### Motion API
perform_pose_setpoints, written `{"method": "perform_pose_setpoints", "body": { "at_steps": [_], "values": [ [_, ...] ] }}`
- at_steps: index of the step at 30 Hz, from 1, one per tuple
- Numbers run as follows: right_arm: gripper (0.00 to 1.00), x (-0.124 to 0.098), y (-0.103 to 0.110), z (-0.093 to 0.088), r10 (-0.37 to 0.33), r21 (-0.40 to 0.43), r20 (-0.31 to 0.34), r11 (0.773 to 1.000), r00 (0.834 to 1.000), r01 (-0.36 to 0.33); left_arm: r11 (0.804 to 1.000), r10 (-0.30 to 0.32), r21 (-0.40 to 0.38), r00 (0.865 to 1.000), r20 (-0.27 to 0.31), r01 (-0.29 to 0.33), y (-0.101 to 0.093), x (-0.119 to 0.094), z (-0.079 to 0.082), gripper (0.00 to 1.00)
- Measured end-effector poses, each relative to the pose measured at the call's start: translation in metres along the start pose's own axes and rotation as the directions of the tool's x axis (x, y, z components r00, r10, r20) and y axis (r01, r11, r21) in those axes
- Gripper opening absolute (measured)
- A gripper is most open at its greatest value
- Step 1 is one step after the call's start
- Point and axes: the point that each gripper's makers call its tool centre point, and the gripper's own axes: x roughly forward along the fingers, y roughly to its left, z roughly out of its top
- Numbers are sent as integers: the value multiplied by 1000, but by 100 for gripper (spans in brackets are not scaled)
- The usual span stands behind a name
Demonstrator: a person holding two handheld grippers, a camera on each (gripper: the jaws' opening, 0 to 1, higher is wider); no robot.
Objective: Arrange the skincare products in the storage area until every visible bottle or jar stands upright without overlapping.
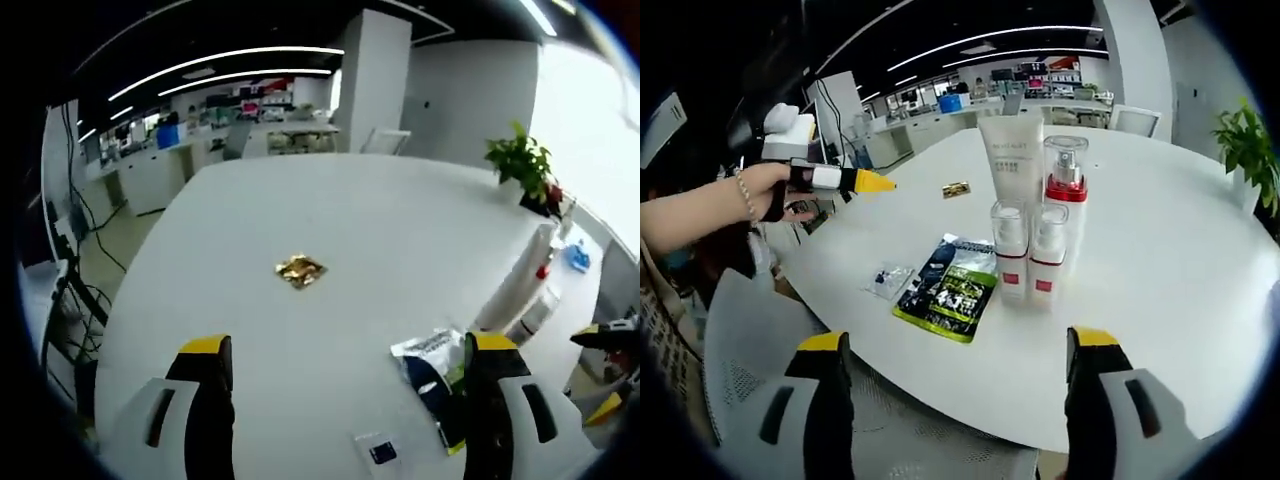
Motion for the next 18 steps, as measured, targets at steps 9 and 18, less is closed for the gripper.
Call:
{"method": "perform_pose_setpoints", "body": {
  "at_steps": [9, 18],
  "values": [
    [86, 0, -7, -4, -34, 28, -24, 999, 999, 34, 999, 11, 42, 995, -102, -7, 17, 64, -16, 91],
    [84, 0, -13, -5, -63, 52, -29, 997, 998, 64, 983, -1, 178, 987, -161, 30, 40, 101, -4, 90]
  ]
}}
